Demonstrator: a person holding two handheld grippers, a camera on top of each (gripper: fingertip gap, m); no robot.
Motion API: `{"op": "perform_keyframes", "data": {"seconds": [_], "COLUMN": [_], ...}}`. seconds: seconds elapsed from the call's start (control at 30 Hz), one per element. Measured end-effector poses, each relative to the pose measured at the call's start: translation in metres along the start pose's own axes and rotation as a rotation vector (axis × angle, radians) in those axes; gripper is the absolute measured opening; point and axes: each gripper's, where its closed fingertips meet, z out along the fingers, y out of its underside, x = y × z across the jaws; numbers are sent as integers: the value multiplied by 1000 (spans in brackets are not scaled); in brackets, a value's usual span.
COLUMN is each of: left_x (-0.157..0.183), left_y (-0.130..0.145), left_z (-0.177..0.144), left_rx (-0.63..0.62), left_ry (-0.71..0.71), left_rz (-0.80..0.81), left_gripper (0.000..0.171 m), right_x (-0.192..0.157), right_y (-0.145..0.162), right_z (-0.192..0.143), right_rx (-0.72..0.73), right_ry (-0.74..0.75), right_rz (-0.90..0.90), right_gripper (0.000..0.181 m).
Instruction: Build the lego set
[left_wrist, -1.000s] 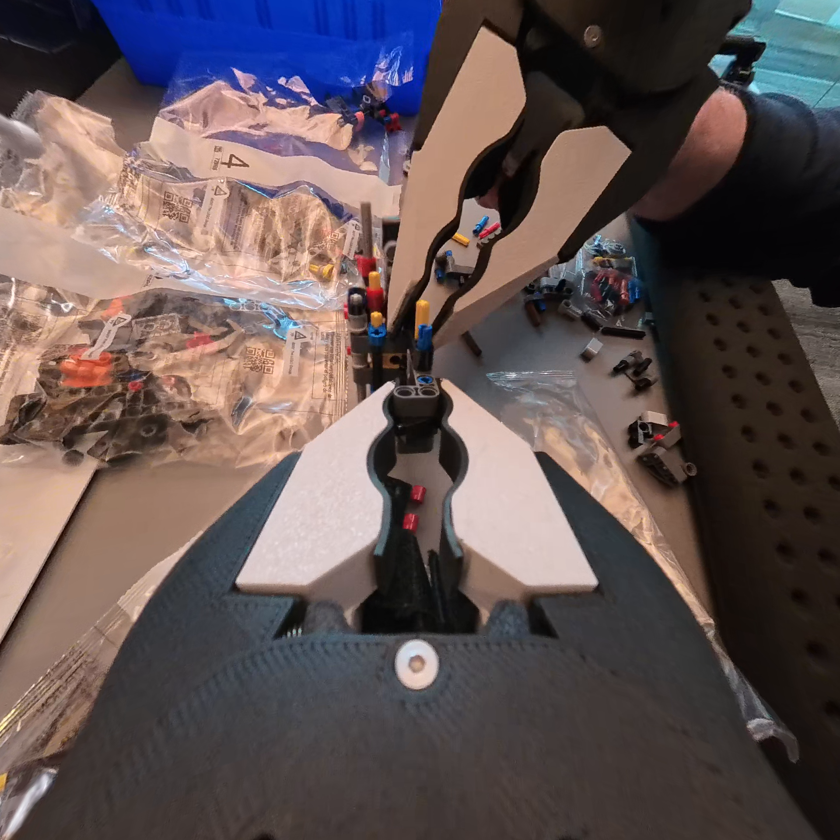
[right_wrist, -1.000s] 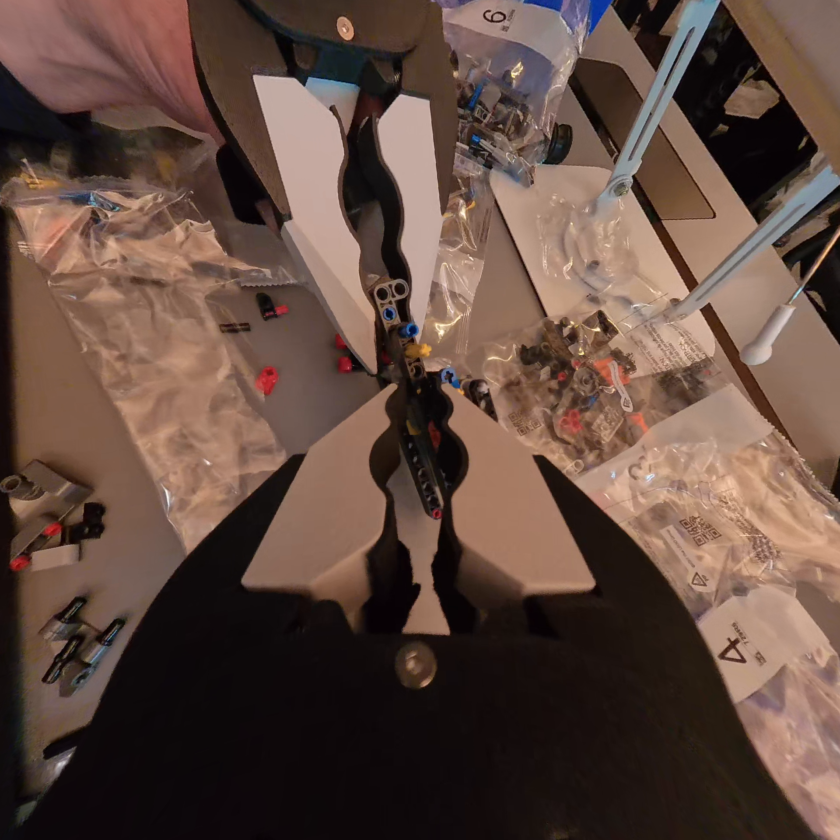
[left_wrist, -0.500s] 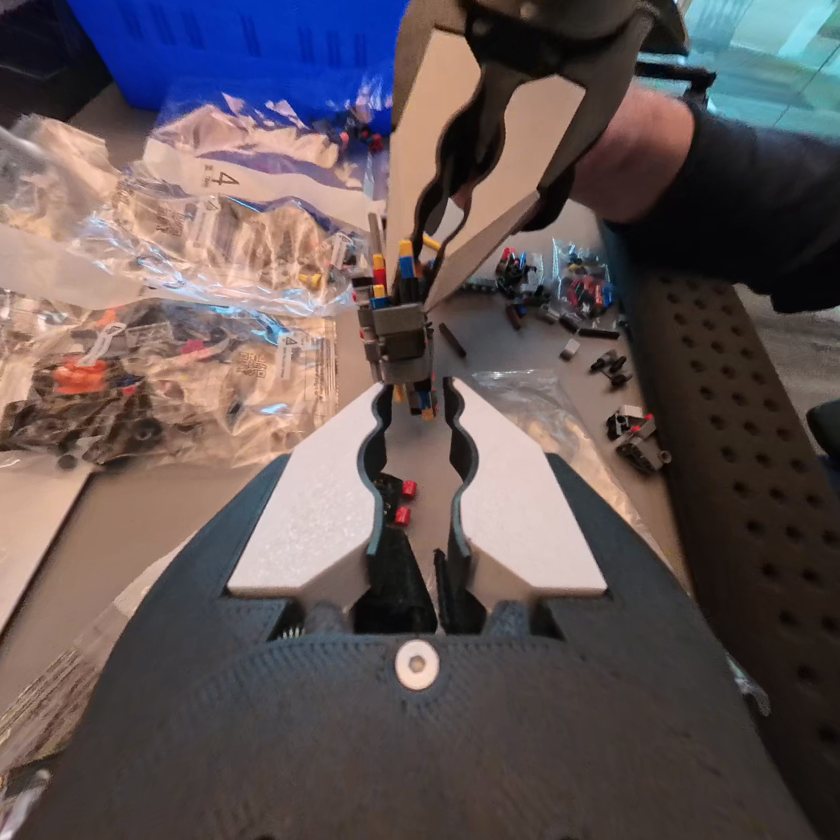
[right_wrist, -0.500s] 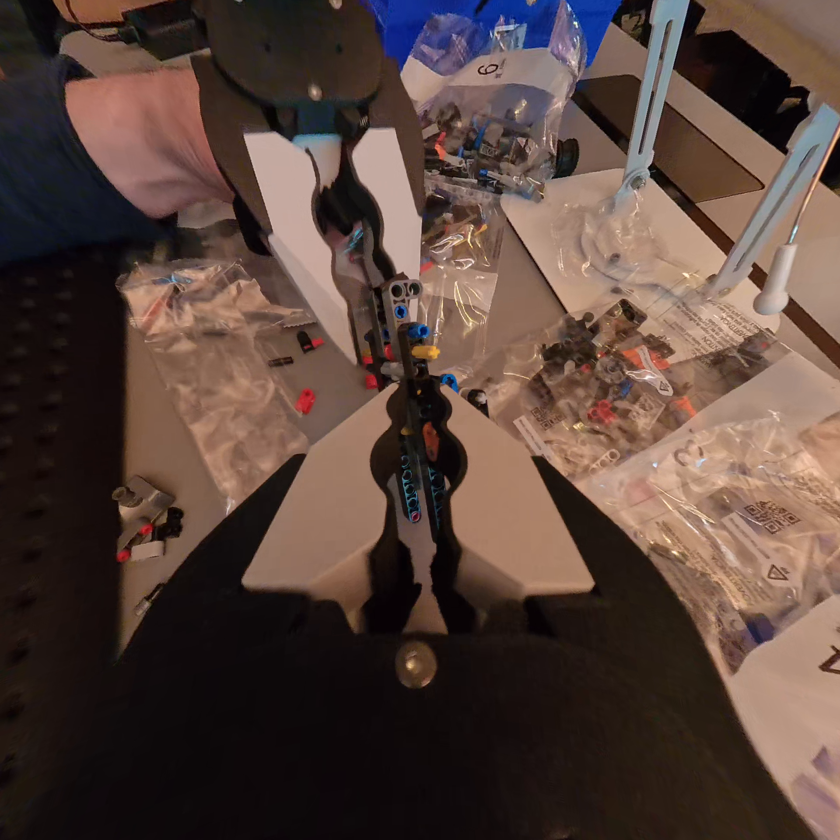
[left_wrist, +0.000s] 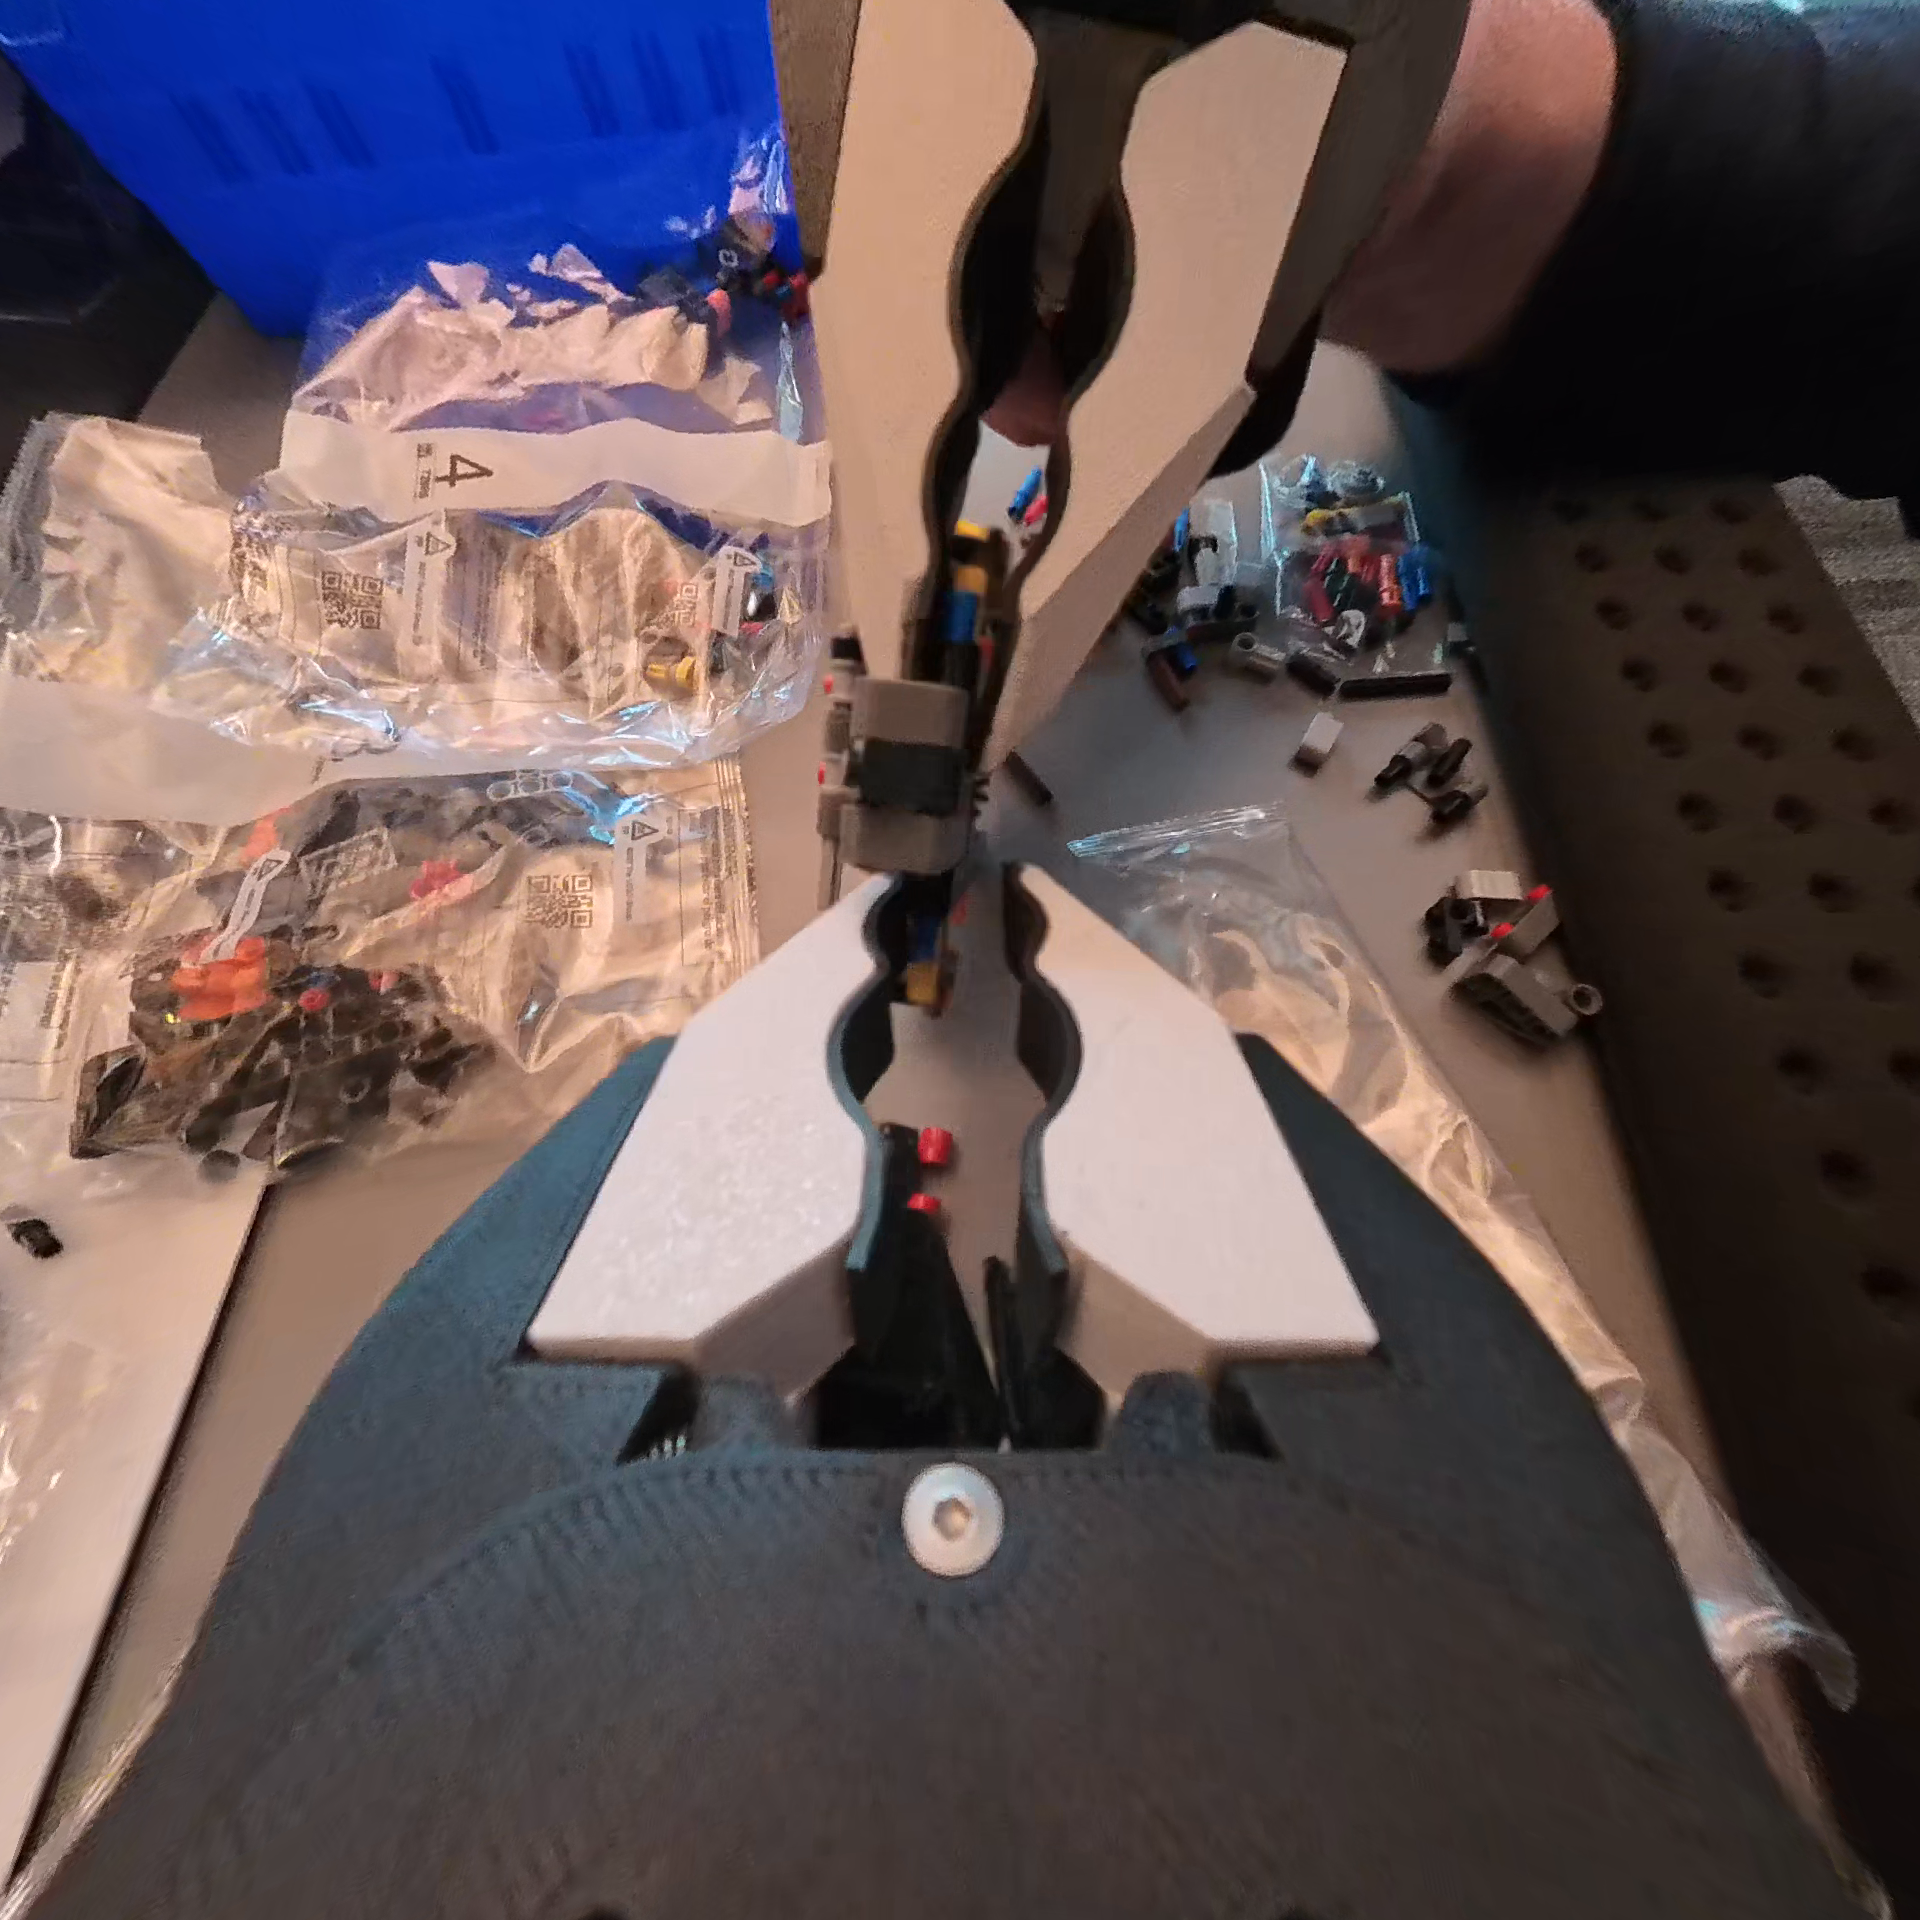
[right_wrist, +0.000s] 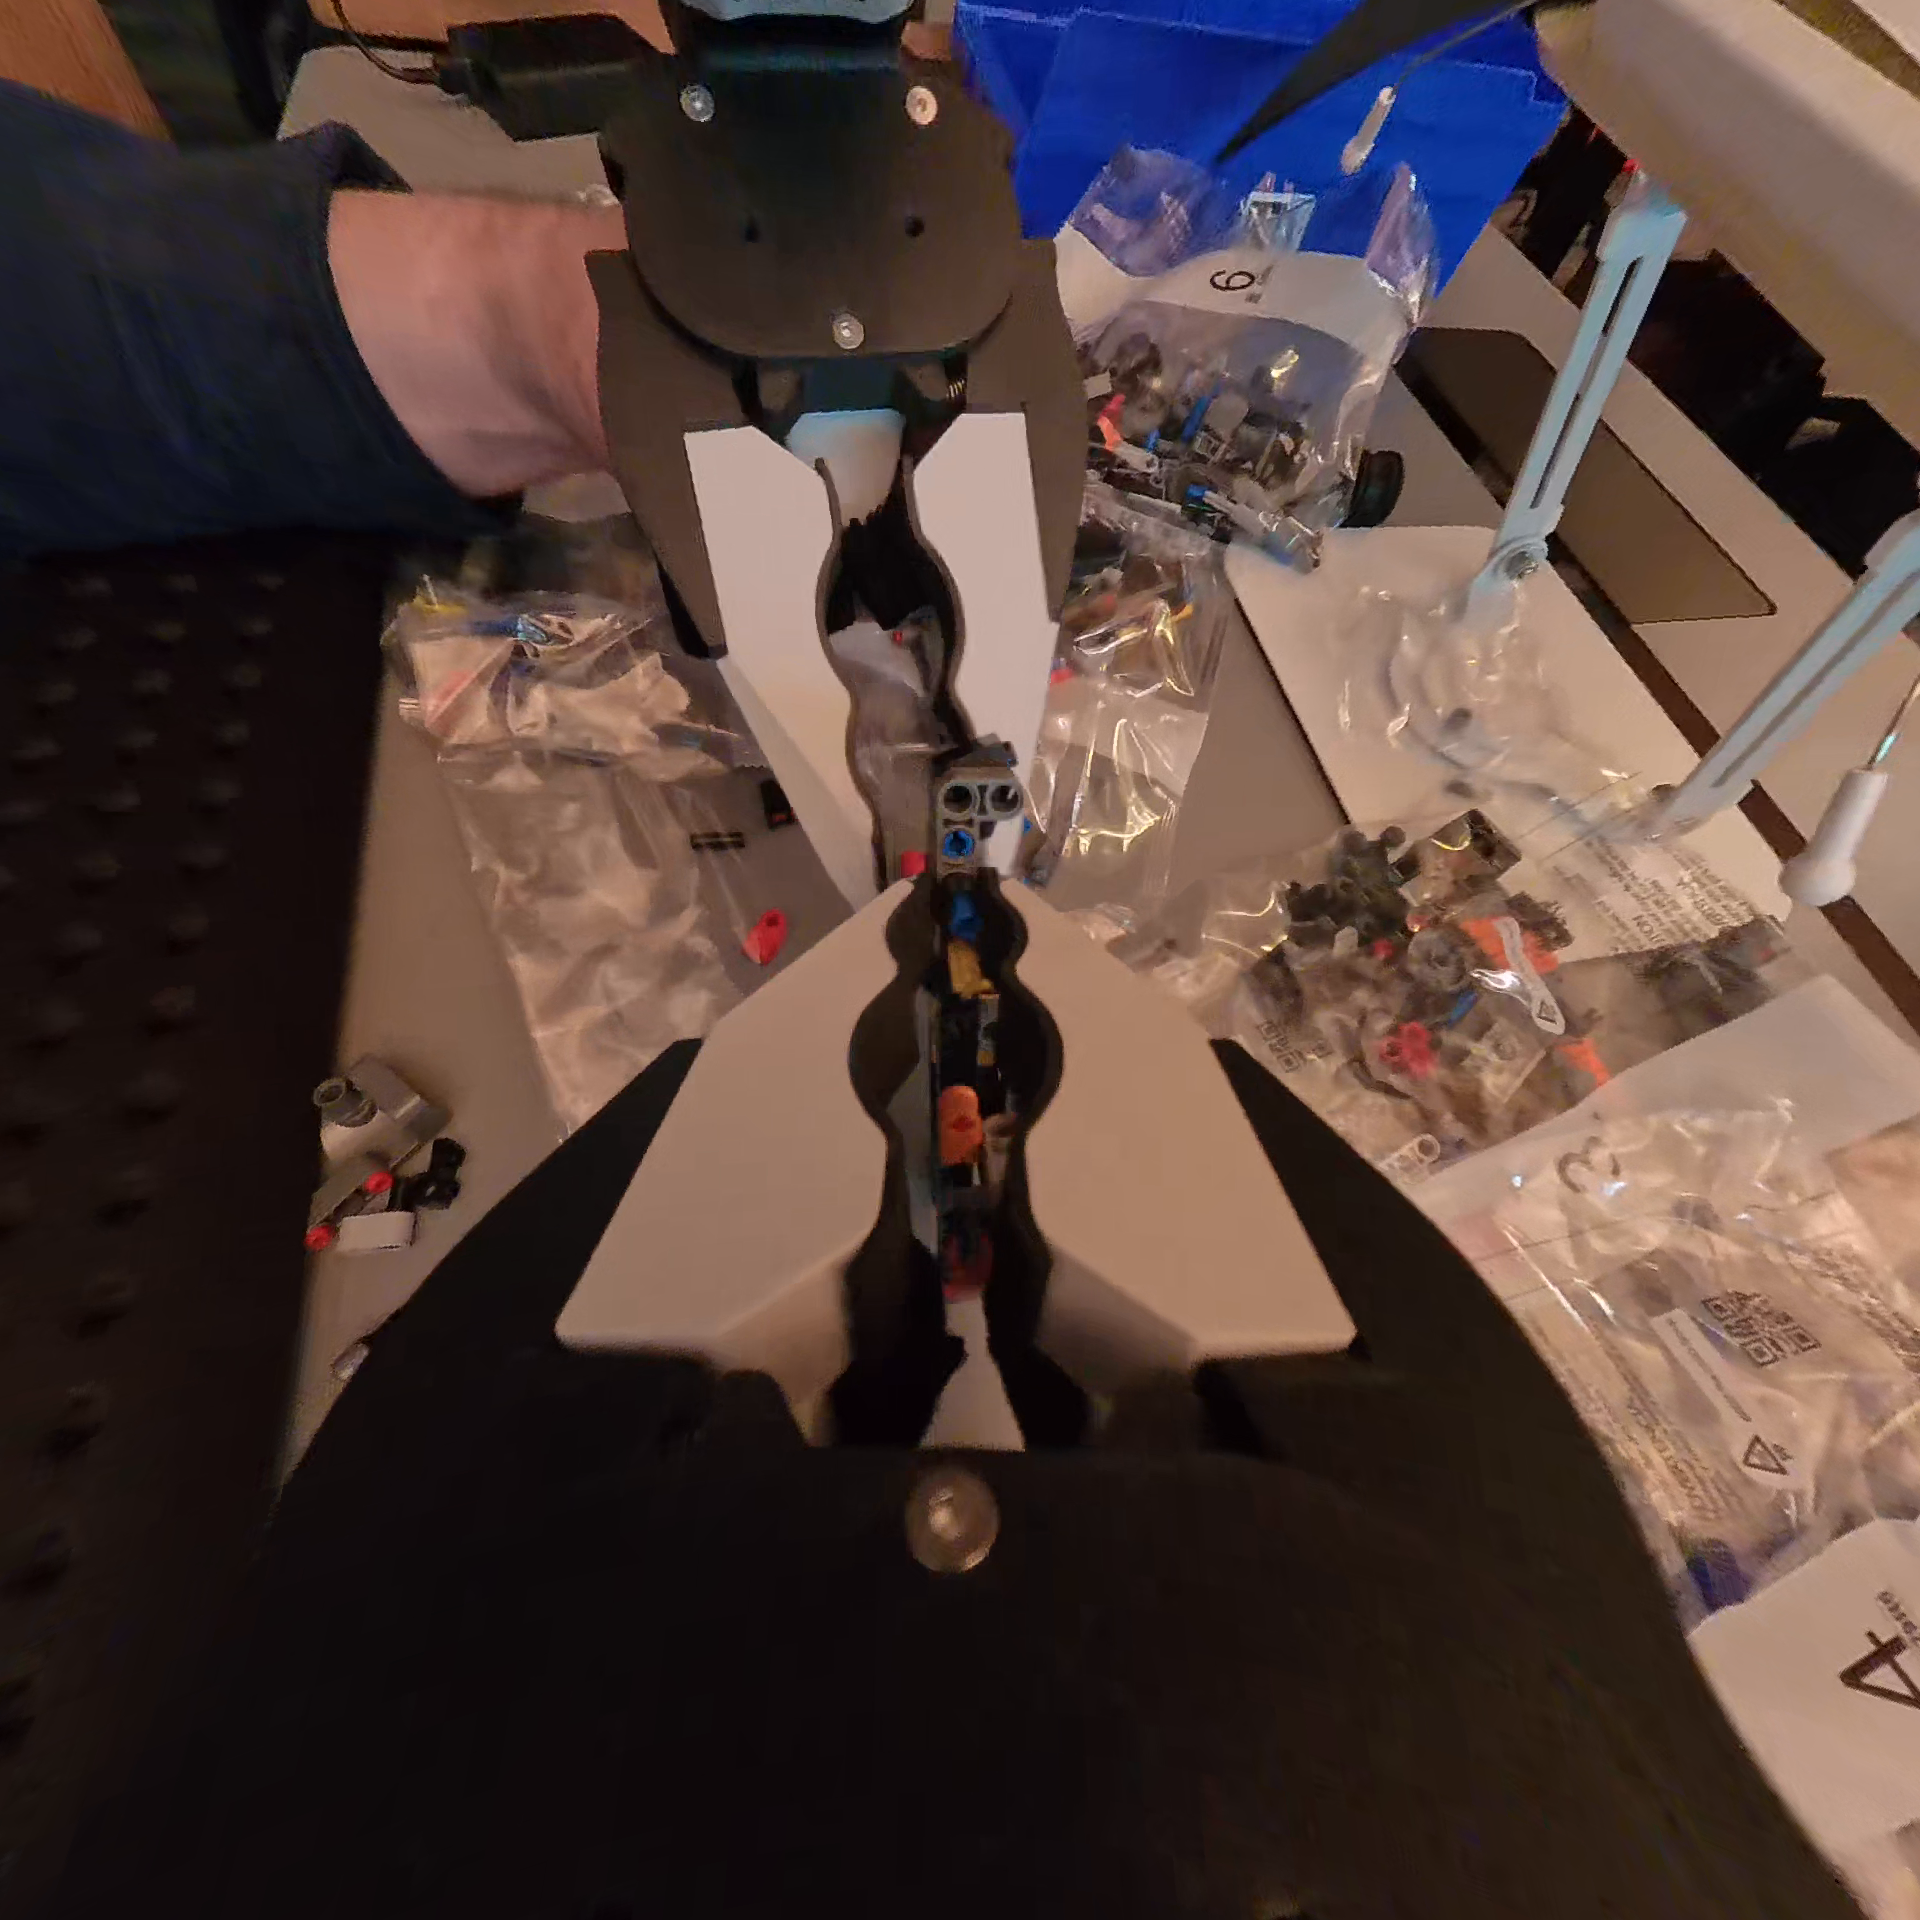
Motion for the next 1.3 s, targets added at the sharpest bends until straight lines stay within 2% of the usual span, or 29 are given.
{"op": "perform_keyframes", "data": {"seconds": [0.03,0.13,0.37,0.73,0.97,1.07,1.13,1.2,1.3], "left_x": [-1,1,8,12,13,10,11,13,13], "left_y": [-2,-1,-13,-14,-9,-10,-9,-9,-8], "left_z": [0,0,-15,-19,-16,-15,-11,-7,-9], "left_rx": [8,-7,73,113,86,112,89,64,69], "left_ry": [-7,-3,20,59,70,78,74,69,68], "left_rz": [-3,31,82,76,62,29,32,59,63], "left_gripper": [20,8,7,7,7,7,14,7,7], "right_x": [-1,-8,-12,-12,-13,-11,-11,-13,-15], "right_y": [0,1,0,10,12,10,10,9,11], "right_z": [0,1,-13,-24,-22,-21,-20,-19,-18], "right_rx": [2,-10,17,-12,-10,-3,-6,-6,-23], "right_ry": [-10,-31,-92,-127,-153,-144,-135,-139,-134], "right_rz": [10,-34,-16,-7,37,46,39,27,3], "right_gripper": [4,4,5,5,4,5,4,5,5]}}
